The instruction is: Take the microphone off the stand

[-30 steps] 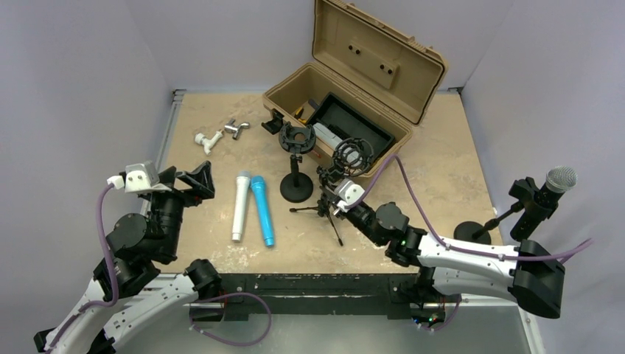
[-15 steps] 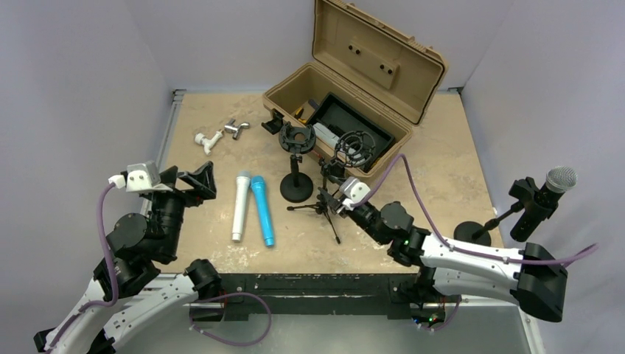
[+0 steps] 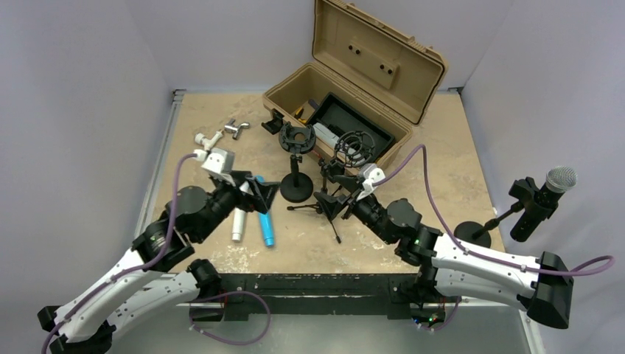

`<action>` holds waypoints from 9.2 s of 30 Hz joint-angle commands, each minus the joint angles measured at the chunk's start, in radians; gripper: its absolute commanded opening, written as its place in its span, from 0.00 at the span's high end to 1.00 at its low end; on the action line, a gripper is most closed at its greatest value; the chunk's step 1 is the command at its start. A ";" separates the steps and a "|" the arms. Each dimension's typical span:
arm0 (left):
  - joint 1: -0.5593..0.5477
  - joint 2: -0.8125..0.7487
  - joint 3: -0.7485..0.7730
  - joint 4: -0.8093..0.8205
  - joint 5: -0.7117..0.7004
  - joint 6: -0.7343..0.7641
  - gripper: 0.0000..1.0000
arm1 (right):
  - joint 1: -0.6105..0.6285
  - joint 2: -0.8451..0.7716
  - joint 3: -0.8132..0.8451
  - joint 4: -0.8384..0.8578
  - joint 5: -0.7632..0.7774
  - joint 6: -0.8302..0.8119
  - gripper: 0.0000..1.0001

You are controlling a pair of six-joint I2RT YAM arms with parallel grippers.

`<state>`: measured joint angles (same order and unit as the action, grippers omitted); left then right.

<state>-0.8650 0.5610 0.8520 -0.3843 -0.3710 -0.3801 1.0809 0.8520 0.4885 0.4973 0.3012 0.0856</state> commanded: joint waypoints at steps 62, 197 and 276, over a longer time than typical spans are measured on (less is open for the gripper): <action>-0.179 0.671 -0.078 0.471 0.088 -0.255 0.99 | -0.001 -0.321 -0.070 -0.017 0.082 0.126 0.31; -0.258 0.761 0.083 0.193 -0.038 -0.230 0.72 | -0.001 -0.346 0.050 -0.210 0.253 0.540 0.25; 0.164 0.233 -0.221 0.371 0.605 -0.377 0.37 | -0.015 -0.194 0.252 -0.404 0.359 0.401 0.13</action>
<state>-0.7071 0.7982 0.5095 0.1013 0.1909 -0.9260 1.0702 0.6605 0.6765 0.1390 0.5915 0.5224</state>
